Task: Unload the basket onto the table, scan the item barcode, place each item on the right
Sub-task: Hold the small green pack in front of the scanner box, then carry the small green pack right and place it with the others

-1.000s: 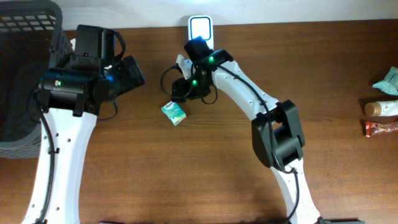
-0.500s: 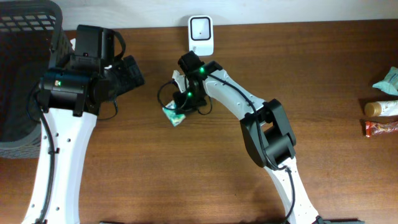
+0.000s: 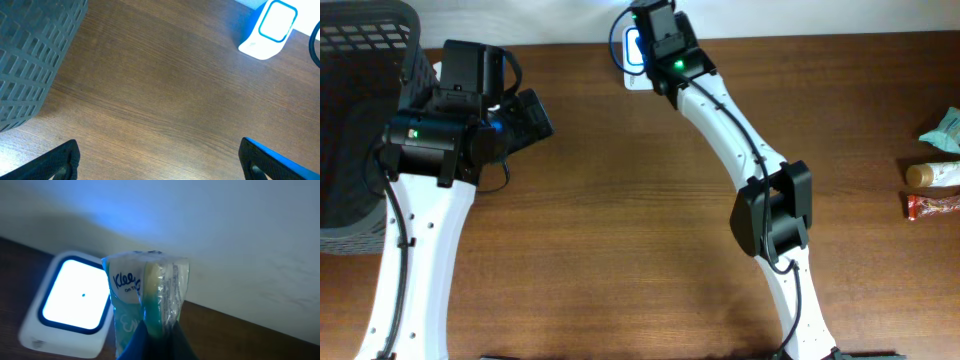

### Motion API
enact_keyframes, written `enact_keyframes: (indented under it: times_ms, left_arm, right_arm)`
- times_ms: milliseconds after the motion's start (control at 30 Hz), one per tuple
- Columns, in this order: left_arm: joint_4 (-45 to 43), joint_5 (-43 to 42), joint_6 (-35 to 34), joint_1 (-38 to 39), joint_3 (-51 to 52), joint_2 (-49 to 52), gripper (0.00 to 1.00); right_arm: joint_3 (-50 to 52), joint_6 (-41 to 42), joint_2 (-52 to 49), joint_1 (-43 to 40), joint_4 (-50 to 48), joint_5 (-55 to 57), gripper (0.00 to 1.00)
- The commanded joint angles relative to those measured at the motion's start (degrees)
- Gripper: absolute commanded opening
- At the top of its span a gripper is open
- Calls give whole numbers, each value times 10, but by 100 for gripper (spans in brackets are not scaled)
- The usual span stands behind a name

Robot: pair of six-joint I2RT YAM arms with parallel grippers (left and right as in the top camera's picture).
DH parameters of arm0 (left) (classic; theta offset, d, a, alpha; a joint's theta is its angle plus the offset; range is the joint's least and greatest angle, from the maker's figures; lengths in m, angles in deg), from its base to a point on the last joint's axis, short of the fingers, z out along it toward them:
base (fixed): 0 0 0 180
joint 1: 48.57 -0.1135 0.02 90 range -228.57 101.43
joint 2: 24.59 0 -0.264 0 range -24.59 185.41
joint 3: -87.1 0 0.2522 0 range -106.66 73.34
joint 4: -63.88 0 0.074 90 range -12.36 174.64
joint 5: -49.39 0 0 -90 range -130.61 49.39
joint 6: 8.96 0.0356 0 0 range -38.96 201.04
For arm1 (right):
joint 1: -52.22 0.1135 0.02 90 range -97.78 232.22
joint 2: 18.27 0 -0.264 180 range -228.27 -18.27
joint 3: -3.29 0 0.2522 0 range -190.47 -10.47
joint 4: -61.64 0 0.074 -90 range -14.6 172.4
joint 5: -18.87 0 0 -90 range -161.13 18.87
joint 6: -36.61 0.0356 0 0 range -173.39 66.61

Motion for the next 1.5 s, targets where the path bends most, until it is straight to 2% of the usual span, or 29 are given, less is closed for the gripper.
enact_keyframes:
  times_ms: [0, 133, 233, 300, 367, 400, 533, 700, 800, 833, 900, 967, 1000, 1100, 1233, 1367, 1467]
  left_arm:
    - [0, 1, 9, -1, -1, -2, 99]
    - [0, 1, 9, -1, -1, -2, 99]
    - [0, 1, 9, -1, -1, -2, 99]
    - [0, 1, 9, -1, -1, -2, 99]
    - [0, 1, 9, 0, -1, -2, 99]
    - [0, 1, 9, -1, -1, -2, 99]
    - [0, 1, 9, -1, -1, -2, 99]
    - [-1, 1, 9, -1, -1, -2, 99]
    - [0, 1, 9, -1, -1, -2, 99]
    - [0, 1, 9, -1, -1, -2, 99]
    - [0, 1, 9, 0, -1, -2, 99]
    - [0, 1, 9, -1, -1, -2, 99]
    - [0, 1, 9, -1, -1, -2, 99]
    - [0, 1, 9, -1, -1, -2, 99]
    - [0, 1, 9, -1, -1, -2, 99]
    - [0, 1, 9, -1, -1, -2, 99]
    - [0, 1, 9, -1, -1, -2, 99]
  right_arm:
    - [9, -10, -25, -5, -2, -47, 4]
    - [9, -5, -23, -6, -2, -28, 4]
    - [9, 133, 7, -40, 43, 8, 4]
    - [9, 190, 26, -69, 77, 8, 4]
    - [9, 247, 48, -122, 133, 8, 4]
    - [9, 302, 57, -199, 210, 8, 4]
    - [10, 426, 53, -341, 347, 3, 6]
    - [10, 426, 44, -475, 389, -124, 6]
    - [10, 426, 39, -516, 396, -140, 6]
    - [10, 426, 38, -524, 398, -140, 24]
    - [10, 426, 38, -540, 410, -134, 33]
    - [10, 426, 38, -551, 422, -129, 61]
    - [10, 426, 38, -554, 427, -129, 65]
    - [9, 426, 49, -555, 468, -130, 63]
    - [9, 426, 124, -555, 521, -136, 63]
    - [9, 426, 250, -541, 576, -162, 61]
    - [9, 425, 344, -491, 624, -163, 60]
